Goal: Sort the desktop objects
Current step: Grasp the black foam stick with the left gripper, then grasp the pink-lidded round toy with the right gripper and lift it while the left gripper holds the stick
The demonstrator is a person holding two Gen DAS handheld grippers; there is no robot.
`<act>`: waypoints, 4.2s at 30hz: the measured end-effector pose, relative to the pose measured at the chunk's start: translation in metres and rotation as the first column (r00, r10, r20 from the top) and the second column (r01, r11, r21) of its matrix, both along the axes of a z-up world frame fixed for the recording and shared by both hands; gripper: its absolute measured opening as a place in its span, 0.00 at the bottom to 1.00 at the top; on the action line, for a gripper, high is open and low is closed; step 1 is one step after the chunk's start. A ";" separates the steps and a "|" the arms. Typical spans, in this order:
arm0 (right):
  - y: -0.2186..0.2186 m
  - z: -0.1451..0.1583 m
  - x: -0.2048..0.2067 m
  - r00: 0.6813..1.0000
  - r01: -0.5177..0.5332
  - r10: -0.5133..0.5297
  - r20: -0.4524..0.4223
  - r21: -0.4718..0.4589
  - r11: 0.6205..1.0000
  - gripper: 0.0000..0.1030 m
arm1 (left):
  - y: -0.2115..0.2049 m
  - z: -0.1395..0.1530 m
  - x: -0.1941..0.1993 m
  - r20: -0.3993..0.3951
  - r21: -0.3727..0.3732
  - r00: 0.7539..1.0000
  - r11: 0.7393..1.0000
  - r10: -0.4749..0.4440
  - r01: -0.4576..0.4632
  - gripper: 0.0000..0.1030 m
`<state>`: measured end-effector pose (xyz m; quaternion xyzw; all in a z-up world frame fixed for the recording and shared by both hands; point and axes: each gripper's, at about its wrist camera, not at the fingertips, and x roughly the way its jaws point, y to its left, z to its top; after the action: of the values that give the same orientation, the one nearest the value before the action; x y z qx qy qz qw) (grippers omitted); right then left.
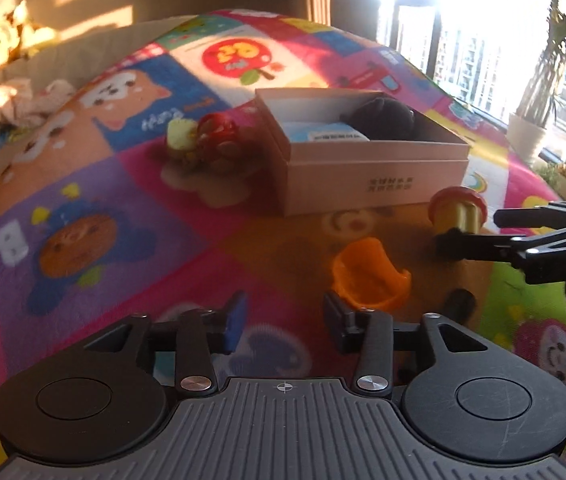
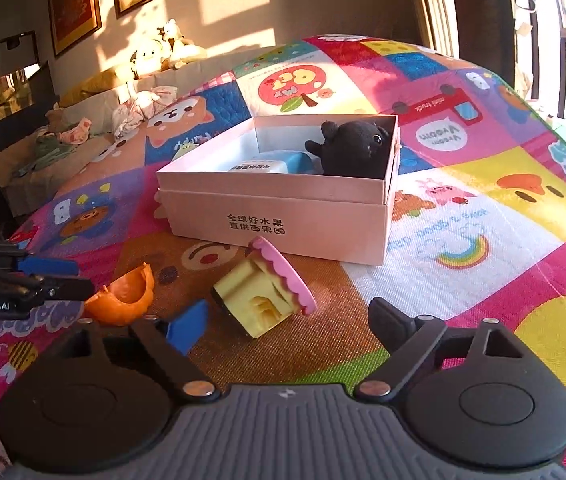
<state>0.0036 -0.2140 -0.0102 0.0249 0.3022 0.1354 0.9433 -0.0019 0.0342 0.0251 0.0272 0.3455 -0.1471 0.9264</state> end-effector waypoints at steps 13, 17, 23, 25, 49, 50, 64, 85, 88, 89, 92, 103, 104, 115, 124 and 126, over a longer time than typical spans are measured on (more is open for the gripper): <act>0.001 0.002 -0.004 0.999 0.024 -0.023 0.026 -0.017 1.000 0.88 | -0.060 -0.001 -0.066 -0.022 0.046 0.914 0.913 -0.406 0.406 0.84; -0.001 0.002 -0.006 0.999 0.031 -0.030 0.031 -0.013 0.999 0.90 | -0.074 -0.008 -0.069 -0.007 0.167 0.905 0.892 -0.425 0.420 0.92; -0.001 0.002 -0.008 0.998 0.038 -0.038 0.041 -0.010 0.999 0.92 | -0.062 0.007 -0.053 0.076 0.170 0.954 0.946 -0.291 0.275 0.92; -0.001 0.002 -0.008 0.998 0.040 -0.039 0.043 -0.009 0.999 0.93 | -0.061 0.004 -0.050 0.060 0.161 0.958 0.949 -0.282 0.270 0.92; -0.002 0.002 -0.009 0.998 0.055 -0.055 0.045 -0.009 0.998 1.00 | -0.034 -0.006 -0.010 0.081 0.236 0.997 0.972 -0.004 -0.015 0.97; -0.002 0.002 -0.009 0.997 0.055 -0.055 0.046 -0.008 0.998 1.00 | -0.032 -0.005 -0.007 0.093 0.232 0.995 0.972 0.018 -0.039 0.98; 0.003 0.025 0.006 0.998 -0.019 0.018 0.060 0.013 1.000 0.80 | -0.008 0.004 0.002 0.120 0.168 0.981 0.971 0.152 -0.170 0.97; 0.018 0.022 -0.008 0.990 -0.130 0.137 0.032 -0.166 0.978 0.27 | -0.037 -0.010 0.005 -0.131 -0.191 0.990 0.981 -0.045 0.020 0.98; 0.011 0.015 -0.013 0.991 -0.132 0.133 -0.003 -0.124 0.984 0.27 | -0.038 -0.010 0.017 -0.154 -0.228 0.988 0.973 -0.020 -0.016 0.98; 0.008 0.012 -0.015 0.992 -0.124 0.123 -0.009 -0.125 0.984 0.30 | -0.038 -0.009 0.020 -0.161 -0.239 0.987 0.971 -0.016 -0.023 0.98; 0.003 0.003 -0.019 0.996 -0.084 0.082 -0.020 -0.131 0.988 0.40 | -0.041 -0.008 0.029 -0.164 -0.252 0.986 0.967 -0.011 -0.031 0.98; -0.004 -0.001 -0.031 0.999 -0.034 0.037 0.029 -0.098 0.995 0.68 | -0.073 -0.014 0.031 -0.055 -0.023 0.997 0.999 0.046 -0.048 0.79; -0.005 -0.001 -0.032 0.999 -0.032 0.035 0.034 -0.097 0.995 0.68 | -0.075 -0.014 0.032 -0.039 0.005 0.998 0.999 0.045 -0.044 0.79; -0.013 0.015 -0.014 0.997 -0.070 0.070 -0.026 0.035 0.997 0.69 | -0.054 -0.011 -0.005 -0.009 0.010 0.998 0.998 -0.062 0.062 0.79; 0.002 0.017 0.003 0.998 -0.052 0.053 -0.041 0.031 0.998 0.68 | -0.031 -0.018 -0.026 0.005 -0.029 0.999 0.999 -0.036 0.037 0.84; 0.014 0.016 0.001 0.996 -0.079 0.079 -0.035 -0.008 0.997 0.68 | -0.034 -0.019 -0.028 0.013 -0.028 0.999 0.998 -0.051 0.051 0.91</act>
<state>0.0043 -0.1996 0.0063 0.0111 0.3200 0.1707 0.9319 -0.0294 0.0002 0.0063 0.0238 0.3368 -0.1753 0.9248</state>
